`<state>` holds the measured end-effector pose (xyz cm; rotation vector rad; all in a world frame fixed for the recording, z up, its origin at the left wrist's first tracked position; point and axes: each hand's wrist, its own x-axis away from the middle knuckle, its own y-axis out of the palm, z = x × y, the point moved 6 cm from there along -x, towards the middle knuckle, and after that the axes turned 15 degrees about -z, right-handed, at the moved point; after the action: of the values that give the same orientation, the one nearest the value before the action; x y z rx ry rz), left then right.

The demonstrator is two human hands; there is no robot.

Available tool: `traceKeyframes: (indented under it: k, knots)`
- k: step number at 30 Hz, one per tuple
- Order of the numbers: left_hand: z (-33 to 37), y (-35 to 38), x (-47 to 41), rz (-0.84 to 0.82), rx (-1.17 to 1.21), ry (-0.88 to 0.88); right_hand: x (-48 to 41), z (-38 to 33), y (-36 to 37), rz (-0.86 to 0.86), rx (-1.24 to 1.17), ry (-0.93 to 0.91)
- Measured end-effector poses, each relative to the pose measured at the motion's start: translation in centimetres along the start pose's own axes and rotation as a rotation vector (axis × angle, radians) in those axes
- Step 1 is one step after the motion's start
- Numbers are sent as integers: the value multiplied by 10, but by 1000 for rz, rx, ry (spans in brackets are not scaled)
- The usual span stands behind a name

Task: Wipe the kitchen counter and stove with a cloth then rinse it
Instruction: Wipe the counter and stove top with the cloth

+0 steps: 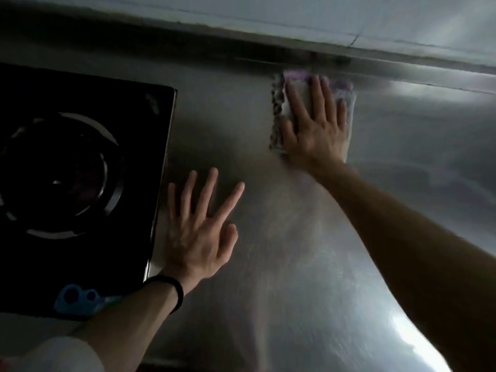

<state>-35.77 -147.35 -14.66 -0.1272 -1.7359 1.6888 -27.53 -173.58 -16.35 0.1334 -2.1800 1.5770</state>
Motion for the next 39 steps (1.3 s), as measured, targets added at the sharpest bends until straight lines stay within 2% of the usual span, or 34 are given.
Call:
traceKeyframes:
  k: [3,6,9,13,15,18,22,25,29,34,39]
  knots:
    - [1,4,-2,7,6,-11,-18,3,-11,35,3,16]
    - [0,8,-4,17,-3,-5,8,-7,-4,52,-32,23]
    - [-1,9,-6,39,-25,2,90,-25,31,59,-57,65]
    - [1,8,-4,56,-17,-4,250,-55,113,-55,-41,52]
    - [0,9,-4,63,-11,-1,287,-58,134,-108,1,48]
    - [0,9,-3,79,-17,5,264,-51,126,-123,46,-17]
    - [1,5,-4,56,4,-17,169,-19,73,-34,54,-145]
    - [0,6,-5,35,-14,-22,78,15,23,58,75,-109]
    - [0,6,-4,46,-23,-32,5,48,-15,70,61,-9]
    - [-1,11,-5,46,-30,-28,11,43,-16,57,20,29]
    - [2,4,-5,52,-32,-25,115,5,30,91,-71,135]
